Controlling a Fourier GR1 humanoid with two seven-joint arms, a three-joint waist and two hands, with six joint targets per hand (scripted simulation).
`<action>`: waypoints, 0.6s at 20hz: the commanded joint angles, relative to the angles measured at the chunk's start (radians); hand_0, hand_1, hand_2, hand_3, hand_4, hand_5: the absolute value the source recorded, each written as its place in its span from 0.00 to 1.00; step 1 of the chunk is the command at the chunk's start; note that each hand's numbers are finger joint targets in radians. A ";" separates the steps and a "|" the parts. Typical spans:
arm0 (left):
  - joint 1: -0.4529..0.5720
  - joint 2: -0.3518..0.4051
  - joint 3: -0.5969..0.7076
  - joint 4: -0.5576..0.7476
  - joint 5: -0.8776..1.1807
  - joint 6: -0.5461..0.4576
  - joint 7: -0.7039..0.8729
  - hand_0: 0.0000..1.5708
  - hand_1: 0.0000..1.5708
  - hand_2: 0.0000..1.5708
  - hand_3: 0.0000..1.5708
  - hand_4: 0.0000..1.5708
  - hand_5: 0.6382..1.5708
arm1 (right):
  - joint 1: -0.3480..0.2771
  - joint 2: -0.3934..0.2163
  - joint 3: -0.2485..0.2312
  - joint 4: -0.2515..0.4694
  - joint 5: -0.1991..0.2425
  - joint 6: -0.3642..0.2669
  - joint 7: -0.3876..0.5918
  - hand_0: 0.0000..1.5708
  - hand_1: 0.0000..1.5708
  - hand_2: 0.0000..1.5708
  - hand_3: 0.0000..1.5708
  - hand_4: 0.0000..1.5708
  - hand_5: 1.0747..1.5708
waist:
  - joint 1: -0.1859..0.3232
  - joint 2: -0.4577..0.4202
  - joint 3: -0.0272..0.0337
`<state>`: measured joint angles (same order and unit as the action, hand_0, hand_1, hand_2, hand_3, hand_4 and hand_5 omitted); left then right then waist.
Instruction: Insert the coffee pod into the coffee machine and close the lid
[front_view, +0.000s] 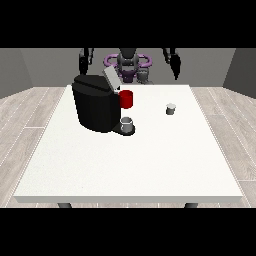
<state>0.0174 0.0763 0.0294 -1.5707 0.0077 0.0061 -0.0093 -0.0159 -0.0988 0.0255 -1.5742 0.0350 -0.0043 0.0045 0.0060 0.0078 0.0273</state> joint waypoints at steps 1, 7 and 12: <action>-0.018 -0.006 -0.018 -0.006 -0.008 -0.008 -0.011 0.00 0.00 0.00 0.00 0.17 1.00 | 0.003 0.012 0.001 0.038 -0.008 0.012 -0.007 0.00 0.00 0.00 0.00 0.08 1.00 | 0.001 -0.005 -0.0272; 0.035 0.063 0.056 0.031 0.089 -0.155 -0.207 0.00 0.00 0.00 0.00 0.17 1.00 | 0.028 0.055 -0.103 0.015 -0.034 -0.100 -0.087 0.00 0.00 0.00 0.00 0.08 1.00 | -0.024 -0.037 -0.0277; -0.076 0.172 0.104 0.096 0.019 -0.169 -0.191 0.00 0.00 0.00 0.00 0.14 1.00 | 0.028 0.096 -0.063 0.024 -0.039 -0.102 -0.130 0.00 0.00 0.00 0.00 0.09 1.00 | -0.058 0.006 -0.0274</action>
<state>-0.0018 0.1851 0.0889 -1.5289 0.0398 -0.1333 -0.1765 0.0142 -0.0371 -0.0517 -1.5432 -0.0093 -0.0725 -0.1004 -0.0277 -0.0060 0.0014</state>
